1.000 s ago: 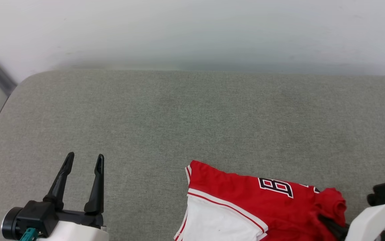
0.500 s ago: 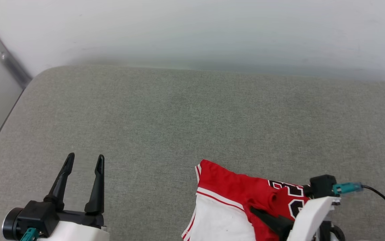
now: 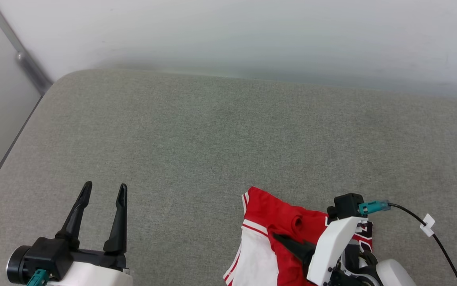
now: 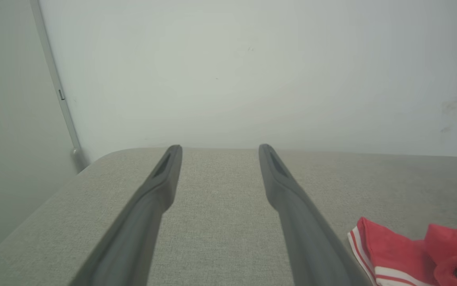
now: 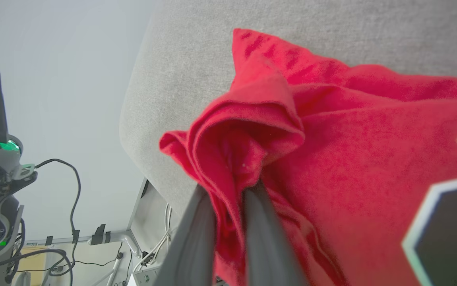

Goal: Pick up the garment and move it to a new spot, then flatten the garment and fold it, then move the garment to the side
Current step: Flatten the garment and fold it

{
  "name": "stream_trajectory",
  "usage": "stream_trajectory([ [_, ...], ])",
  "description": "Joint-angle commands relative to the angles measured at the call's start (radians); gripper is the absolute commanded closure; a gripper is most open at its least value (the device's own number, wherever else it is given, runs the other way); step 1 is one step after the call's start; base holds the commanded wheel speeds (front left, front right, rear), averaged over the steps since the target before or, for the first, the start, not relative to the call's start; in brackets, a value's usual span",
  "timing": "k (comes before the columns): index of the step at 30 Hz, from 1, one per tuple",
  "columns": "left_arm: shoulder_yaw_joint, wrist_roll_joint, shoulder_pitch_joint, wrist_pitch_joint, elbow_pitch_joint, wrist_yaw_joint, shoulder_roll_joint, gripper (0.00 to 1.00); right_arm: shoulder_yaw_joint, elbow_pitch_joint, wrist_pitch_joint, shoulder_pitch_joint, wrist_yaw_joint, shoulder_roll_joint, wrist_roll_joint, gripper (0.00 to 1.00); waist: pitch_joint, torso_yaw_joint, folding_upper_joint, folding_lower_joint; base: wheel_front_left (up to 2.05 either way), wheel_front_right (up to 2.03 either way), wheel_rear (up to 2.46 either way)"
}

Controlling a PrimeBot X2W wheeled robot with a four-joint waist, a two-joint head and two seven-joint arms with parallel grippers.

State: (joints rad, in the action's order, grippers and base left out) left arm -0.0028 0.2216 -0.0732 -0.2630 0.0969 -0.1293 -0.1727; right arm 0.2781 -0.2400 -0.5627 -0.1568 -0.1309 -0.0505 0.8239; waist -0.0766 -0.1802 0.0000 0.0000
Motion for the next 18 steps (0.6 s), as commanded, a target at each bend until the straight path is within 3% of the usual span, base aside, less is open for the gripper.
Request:
stream_trajectory([
  [1, -0.006, -0.001, 0.009, -0.002, -0.002, -0.001, -0.001, 0.00, 0.000, -0.023, 0.019, -0.025, 0.000, 0.001, -0.013, 0.55, -0.002, -0.004, 0.0000, 0.0000, 0.00, 0.00, 0.00],
  [2, -0.007, 0.000, 0.010, -0.002, -0.003, -0.001, -0.002, 0.00, 0.005, -0.039, 0.029, -0.036, 0.000, 0.001, -0.013, 0.00, -0.003, -0.005, 0.0000, 0.0000, 0.00, 0.00, 0.00],
  [10, 0.003, -0.004, 0.005, -0.002, -0.007, -0.001, -0.001, 0.00, 0.133, -0.020, 0.048, -0.054, 0.000, 0.001, 0.120, 0.00, -0.001, 0.004, 0.0000, 0.0000, 0.00, 0.00, 0.00],
  [13, 0.008, -0.006, 0.003, -0.002, -0.005, -0.001, -0.001, 0.00, 0.150, 0.006, 0.053, -0.078, 0.000, 0.000, 0.102, 0.00, 0.003, 0.020, 0.0000, 0.0000, 0.00, 0.00, 0.00],
  [18, 0.010, -0.006, 0.005, -0.002, 0.000, -0.001, -0.005, 0.00, 0.072, 0.047, 0.057, -0.105, 0.000, 0.000, 0.004, 0.00, 0.007, 0.054, 0.0000, 0.0000, 0.00, 0.00, 0.00],
])
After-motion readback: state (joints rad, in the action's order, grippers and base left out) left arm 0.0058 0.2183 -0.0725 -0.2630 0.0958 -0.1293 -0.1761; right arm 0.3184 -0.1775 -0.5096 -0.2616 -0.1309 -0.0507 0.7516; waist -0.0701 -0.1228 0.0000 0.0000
